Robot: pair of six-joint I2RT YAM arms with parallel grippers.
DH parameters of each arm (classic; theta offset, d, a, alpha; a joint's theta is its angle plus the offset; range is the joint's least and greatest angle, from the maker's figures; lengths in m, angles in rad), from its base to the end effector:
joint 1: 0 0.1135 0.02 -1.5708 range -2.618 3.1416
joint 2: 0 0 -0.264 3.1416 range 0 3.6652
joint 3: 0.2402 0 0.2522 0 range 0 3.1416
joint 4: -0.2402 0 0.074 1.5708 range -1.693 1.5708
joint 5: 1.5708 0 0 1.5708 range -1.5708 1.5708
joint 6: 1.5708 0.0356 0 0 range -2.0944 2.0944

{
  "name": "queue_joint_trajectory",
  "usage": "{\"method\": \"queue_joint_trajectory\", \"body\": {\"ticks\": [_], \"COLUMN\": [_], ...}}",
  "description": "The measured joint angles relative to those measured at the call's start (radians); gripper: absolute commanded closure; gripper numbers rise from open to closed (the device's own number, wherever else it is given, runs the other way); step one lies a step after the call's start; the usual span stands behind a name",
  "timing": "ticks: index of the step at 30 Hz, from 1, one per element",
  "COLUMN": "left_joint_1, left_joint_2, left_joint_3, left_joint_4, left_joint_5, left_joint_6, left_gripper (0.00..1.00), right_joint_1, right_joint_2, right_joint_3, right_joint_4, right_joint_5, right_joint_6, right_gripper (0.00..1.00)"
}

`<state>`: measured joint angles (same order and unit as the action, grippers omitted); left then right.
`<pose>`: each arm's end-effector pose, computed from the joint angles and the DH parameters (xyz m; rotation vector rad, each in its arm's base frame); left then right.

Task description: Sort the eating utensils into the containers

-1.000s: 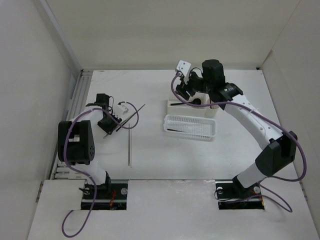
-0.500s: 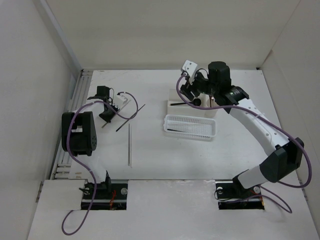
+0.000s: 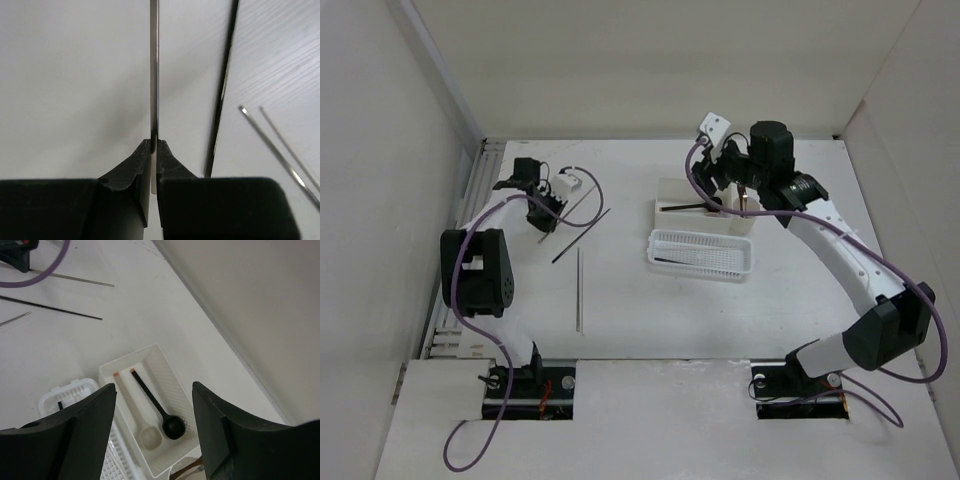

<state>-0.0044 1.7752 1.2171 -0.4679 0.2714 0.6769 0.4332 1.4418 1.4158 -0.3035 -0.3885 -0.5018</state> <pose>0.3692 -0.0112 0.2006 0.9399 2.3616 -0.0933 0.2972 0.1523 0.3943 -1.0770 1.5501 0.3217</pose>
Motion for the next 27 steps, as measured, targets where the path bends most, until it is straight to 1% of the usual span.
{"method": "queue_joint_trajectory", "body": {"ticks": [3, 6, 7, 8, 11, 14, 17, 19, 23, 27], "left_joint_1": [-0.054, -0.140, -0.174, -0.233, -0.344, -0.492, -0.609, -0.666, -0.734, -0.753], "left_joint_2": [-0.039, -0.088, -0.104, -0.128, -0.123, -0.060, 0.031, 0.098, 0.204, 0.268], "left_joint_3": [0.099, 0.182, 0.205, 0.233, 0.276, 0.337, 0.397, 0.434, 0.478, 0.483], "left_joint_4": [-0.053, -0.097, -0.115, -0.138, -0.195, -0.220, -0.233, -0.240, -0.243, -0.237], "left_joint_5": [0.019, 0.042, 0.052, 0.080, 0.095, 0.119, 0.131, 0.132, 0.136, 0.132], "left_joint_6": [0.031, 0.079, 0.099, 0.129, 0.159, 0.180, 0.194, 0.203, 0.216, 0.227], "left_gripper": [1.00, 1.00, 1.00, 1.00, 1.00, 1.00, 1.00, 1.00, 1.00, 1.00], "right_joint_1": [-0.048, -0.091, -0.101, -0.111, -0.127, -0.156, -0.182, -0.189, -0.205, -0.227], "right_joint_2": [-0.014, -0.032, -0.038, -0.048, -0.061, -0.080, -0.108, -0.134, -0.199, -0.252], "right_joint_3": [-0.008, -0.013, -0.015, -0.018, -0.026, -0.046, -0.058, -0.059, -0.060, -0.069], "right_joint_4": [0.032, 0.053, 0.059, 0.070, 0.093, 0.106, 0.109, 0.111, 0.116, 0.144], "right_joint_5": [-0.006, -0.011, -0.011, -0.012, -0.021, -0.026, 0.004, 0.048, 0.106, 0.134], "right_joint_6": [0.035, 0.055, 0.059, 0.065, 0.080, 0.092, 0.108, 0.115, 0.117, 0.109], "right_gripper": [0.32, 0.32, 0.32, 0.32, 0.32, 0.32, 0.32, 0.32, 0.32, 0.32]}}
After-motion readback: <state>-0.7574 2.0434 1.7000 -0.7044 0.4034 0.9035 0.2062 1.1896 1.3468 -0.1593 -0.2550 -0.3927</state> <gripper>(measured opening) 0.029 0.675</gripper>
